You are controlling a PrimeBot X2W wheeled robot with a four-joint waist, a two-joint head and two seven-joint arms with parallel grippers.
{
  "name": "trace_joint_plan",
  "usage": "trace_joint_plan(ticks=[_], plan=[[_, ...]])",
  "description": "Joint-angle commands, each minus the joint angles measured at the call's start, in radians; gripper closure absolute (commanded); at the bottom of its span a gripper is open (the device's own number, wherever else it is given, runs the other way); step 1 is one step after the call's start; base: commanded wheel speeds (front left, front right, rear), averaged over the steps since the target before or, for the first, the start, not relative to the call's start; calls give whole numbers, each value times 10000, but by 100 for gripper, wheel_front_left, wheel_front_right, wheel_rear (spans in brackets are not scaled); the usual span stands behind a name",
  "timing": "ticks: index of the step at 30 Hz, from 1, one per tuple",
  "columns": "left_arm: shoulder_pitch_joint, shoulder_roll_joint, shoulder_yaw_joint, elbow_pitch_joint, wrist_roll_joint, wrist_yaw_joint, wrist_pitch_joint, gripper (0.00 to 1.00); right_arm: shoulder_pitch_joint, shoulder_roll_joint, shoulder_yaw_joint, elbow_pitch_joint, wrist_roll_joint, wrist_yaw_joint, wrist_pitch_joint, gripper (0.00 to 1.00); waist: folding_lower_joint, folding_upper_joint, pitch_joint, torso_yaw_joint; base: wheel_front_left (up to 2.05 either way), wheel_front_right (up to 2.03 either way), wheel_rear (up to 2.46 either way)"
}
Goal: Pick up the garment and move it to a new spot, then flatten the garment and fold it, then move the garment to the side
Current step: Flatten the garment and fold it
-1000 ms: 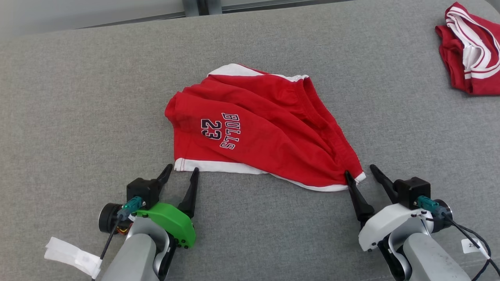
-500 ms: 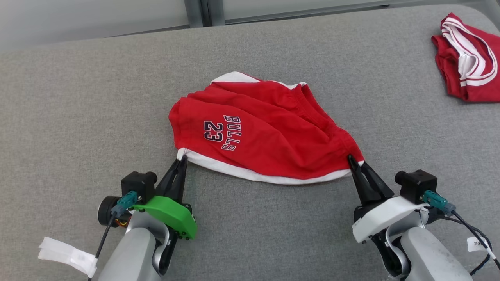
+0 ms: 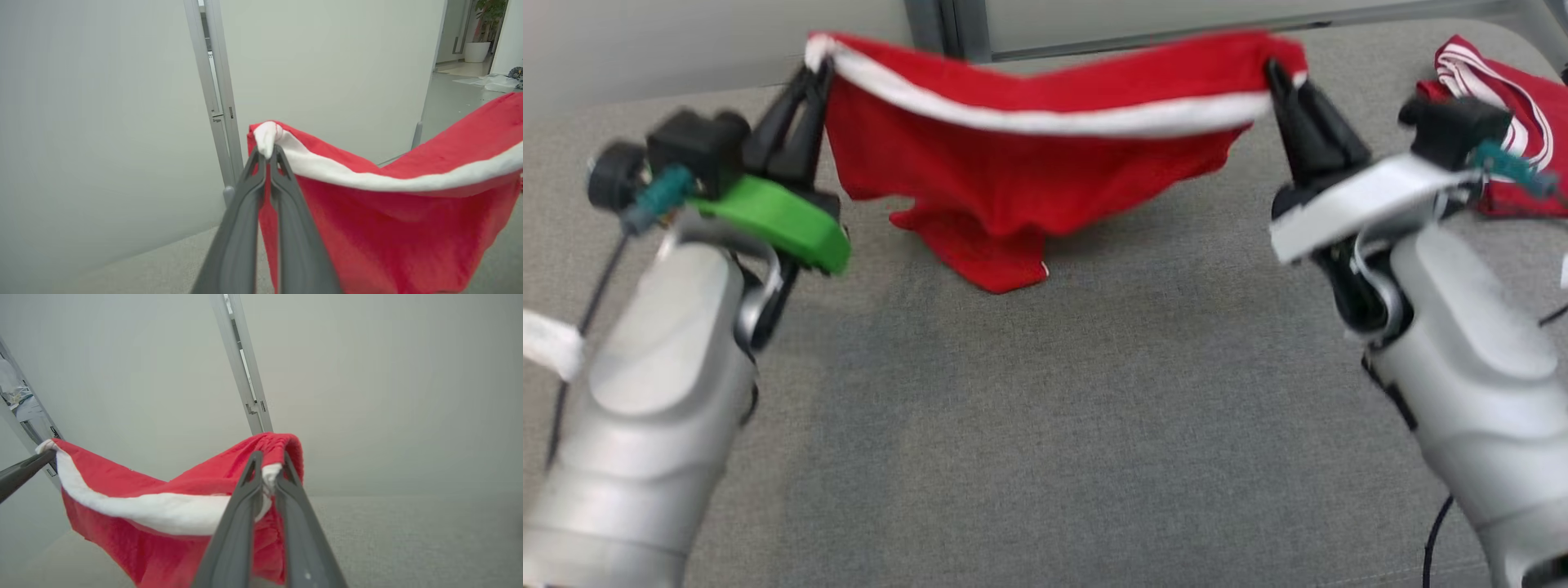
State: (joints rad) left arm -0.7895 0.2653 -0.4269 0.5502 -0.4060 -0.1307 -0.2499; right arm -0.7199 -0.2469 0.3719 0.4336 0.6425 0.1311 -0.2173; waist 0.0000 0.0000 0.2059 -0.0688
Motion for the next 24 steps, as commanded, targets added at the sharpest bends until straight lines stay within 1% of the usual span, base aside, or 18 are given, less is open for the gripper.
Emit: trace_joint_plan(ticks=[1,3,5,7,10,13,15,19,22,24], plan=[[-845,233,-166,178,-182,8,81,100,-743,-10,12,307,316,-10,191,100,0,0,513,-186,0,0,0],[-1776,401,-369,521,-519,8,260,100,-1819,28,26,847,639,-10,504,100,0,0,750,-252,0,0,0],[-3066,629,-623,975,-846,8,509,100,-3260,143,-62,1580,1007,-9,854,100,0,0,1080,-337,0,0,0],[-4190,729,-875,1343,-1227,8,668,100,-4472,228,-195,2321,1233,-9,1032,100,0,0,1353,-394,0,0,0],[-5675,875,-1158,1971,-1573,11,808,100,-5946,337,-443,3387,1461,-10,1080,100,0,0,1569,-422,0,0,0],[-7051,796,-1374,2576,-1854,15,755,100,-7263,375,-713,4350,1702,-15,971,100,0,0,1720,-416,0,0,0],[-7728,671,-1613,2925,-1938,15,742,100,-7879,381,-938,4904,1957,-16,873,100,0,0,1842,-384,0,0,0],[-8605,518,-1991,3564,-2133,17,524,100,-8562,386,-772,5493,2048,-16,638,100,0,0,2050,-354,0,0,0],[-8721,415,-2326,3956,-2368,17,344,100,-8602,368,-602,5815,2227,-16,484,100,0,0,2207,-354,0,0,0],[-8569,466,-2425,4220,-2573,17,202,100,-8367,434,-404,5950,2328,-16,445,100,0,0,2287,-370,0,0,0]])
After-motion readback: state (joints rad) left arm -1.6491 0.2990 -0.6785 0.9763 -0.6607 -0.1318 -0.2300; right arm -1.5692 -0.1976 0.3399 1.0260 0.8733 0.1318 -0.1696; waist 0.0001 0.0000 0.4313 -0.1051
